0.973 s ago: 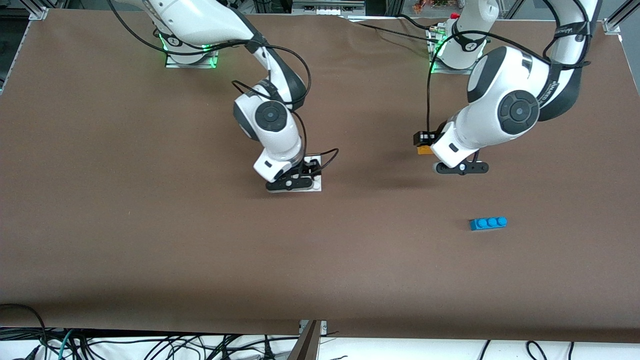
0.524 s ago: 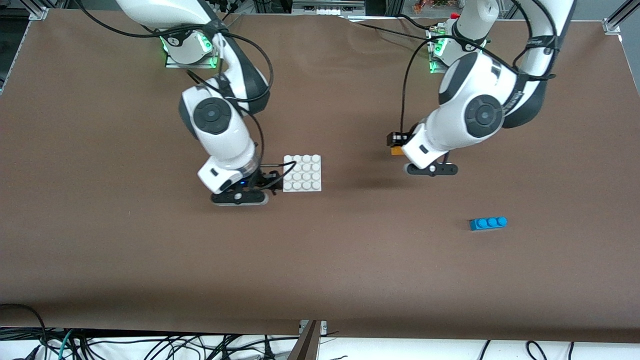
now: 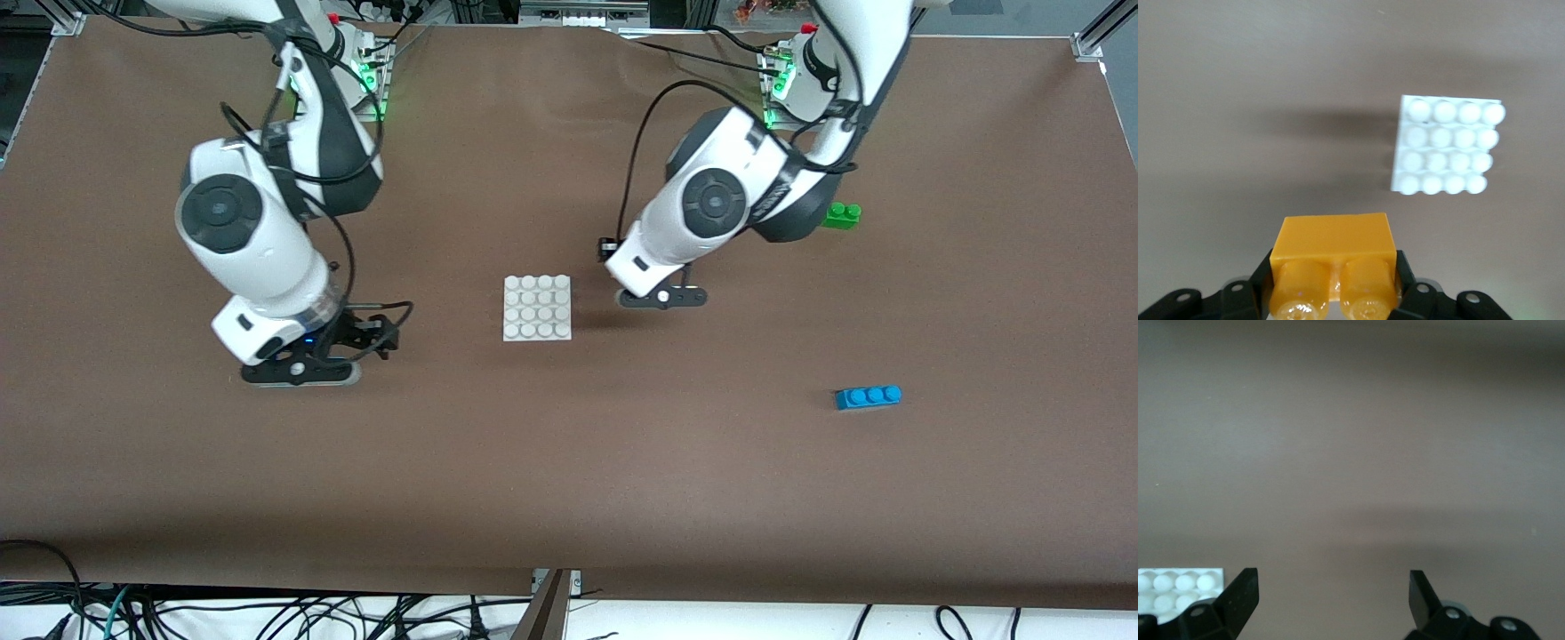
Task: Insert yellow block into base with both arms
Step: 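Withdraw the right gripper to rest while the left gripper carries the block over, then lower the yellow block onto the white base studs with the left gripper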
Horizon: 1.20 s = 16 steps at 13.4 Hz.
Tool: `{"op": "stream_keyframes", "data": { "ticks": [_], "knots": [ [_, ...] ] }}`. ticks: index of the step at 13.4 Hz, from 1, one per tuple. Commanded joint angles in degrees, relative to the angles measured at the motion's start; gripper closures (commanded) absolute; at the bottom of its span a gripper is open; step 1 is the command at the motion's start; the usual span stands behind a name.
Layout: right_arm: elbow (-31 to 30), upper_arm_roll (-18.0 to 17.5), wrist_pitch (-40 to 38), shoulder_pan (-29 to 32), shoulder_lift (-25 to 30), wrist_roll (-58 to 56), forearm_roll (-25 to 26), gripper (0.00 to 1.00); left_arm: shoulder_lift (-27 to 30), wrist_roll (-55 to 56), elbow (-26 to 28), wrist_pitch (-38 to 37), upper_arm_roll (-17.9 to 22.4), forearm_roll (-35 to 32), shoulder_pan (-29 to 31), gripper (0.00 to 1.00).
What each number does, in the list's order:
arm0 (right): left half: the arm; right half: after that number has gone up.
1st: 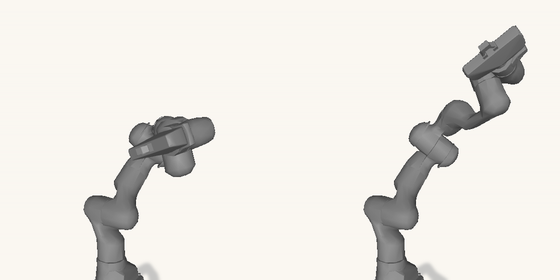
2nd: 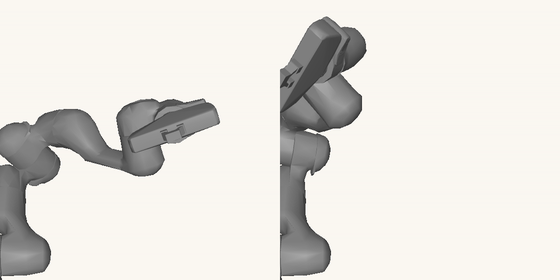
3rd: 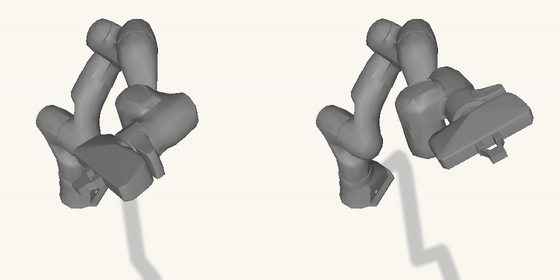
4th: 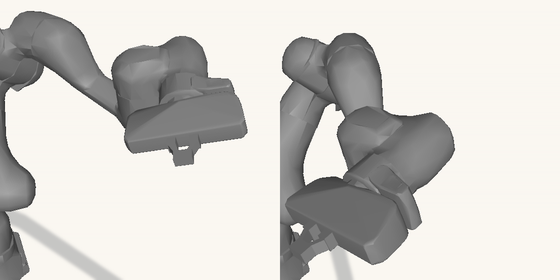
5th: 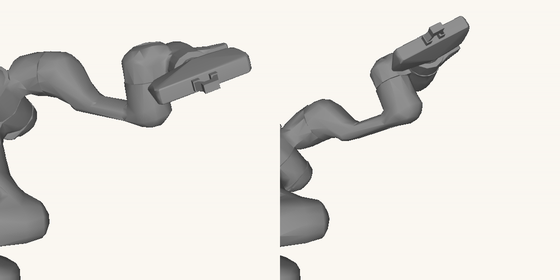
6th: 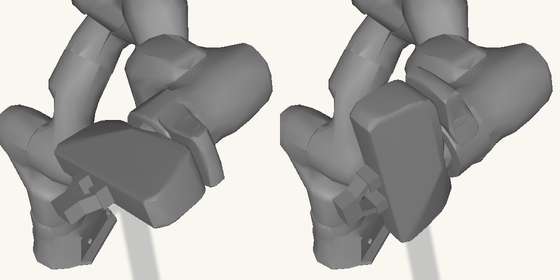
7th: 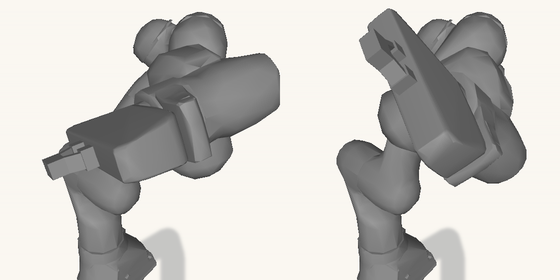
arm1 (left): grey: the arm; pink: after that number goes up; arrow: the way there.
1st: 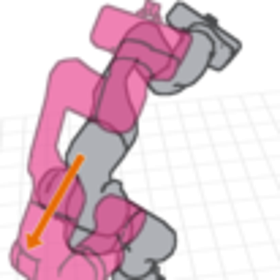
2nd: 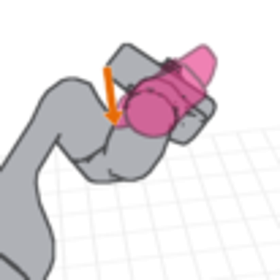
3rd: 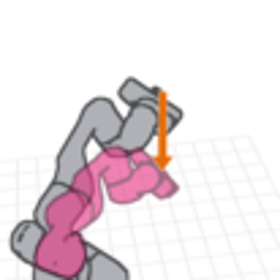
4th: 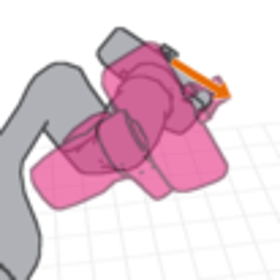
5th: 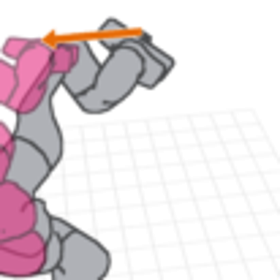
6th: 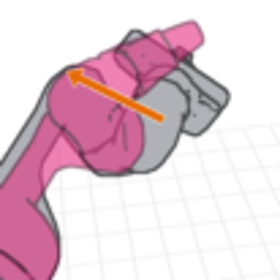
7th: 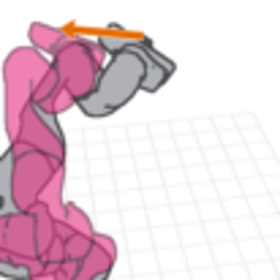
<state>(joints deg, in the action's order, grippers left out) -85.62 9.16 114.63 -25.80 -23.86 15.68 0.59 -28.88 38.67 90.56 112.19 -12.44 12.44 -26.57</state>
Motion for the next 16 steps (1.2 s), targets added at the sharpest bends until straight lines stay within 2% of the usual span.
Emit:
{"op": "stream_keyframes", "data": {
  "ticks": [1,5,7,9,11,12,16],
  "knots": [
    [-0.3,-1.1,-4.2,3.5,4.3,-2.1,-0.9,0.00,-6.9,6.4,-9.1,-1.0,1.1,0.9,-4.7,1.00],
    [-1.0,-1.9,-12.1,10.0,9.8,-7.7,-0.9,0.00,-12.4,8.7,-15.2,0.2,1.3,0.9,-6.2,1.00],
    [-2.0,-5.2,-14.4,15.1,12.7,-8.8,-0.8,0.00,-16.0,10.6,-17.3,4.0,1.4,0.9,-7.3,1.00],
    [-5.1,-7.7,-14.4,19.9,16.7,-8.9,-0.7,0.00,-19.6,11.2,-20.7,4.5,1.5,0.8,-9.0,1.00],
    [-5.3,-7.8,-16.2,20.3,18.2,-8.9,0.0,0.00,-22.3,11.7,-23.3,4.5,3.1,0.7,-11.2,1.00],
    [-5.2,-7.8,-17.2,20.3,18.5,-9.5,2.2,0.00,-23.2,12.0,-23.8,4.6,3.7,0.7,-12.3,1.00],
    [-4.9,-7.3,-18.7,22.4,19.5,-24.3,2.7,0.00,-25.3,13.5,-24.8,4.6,4.7,0.4,-13.9,1.00]
  ]
}}
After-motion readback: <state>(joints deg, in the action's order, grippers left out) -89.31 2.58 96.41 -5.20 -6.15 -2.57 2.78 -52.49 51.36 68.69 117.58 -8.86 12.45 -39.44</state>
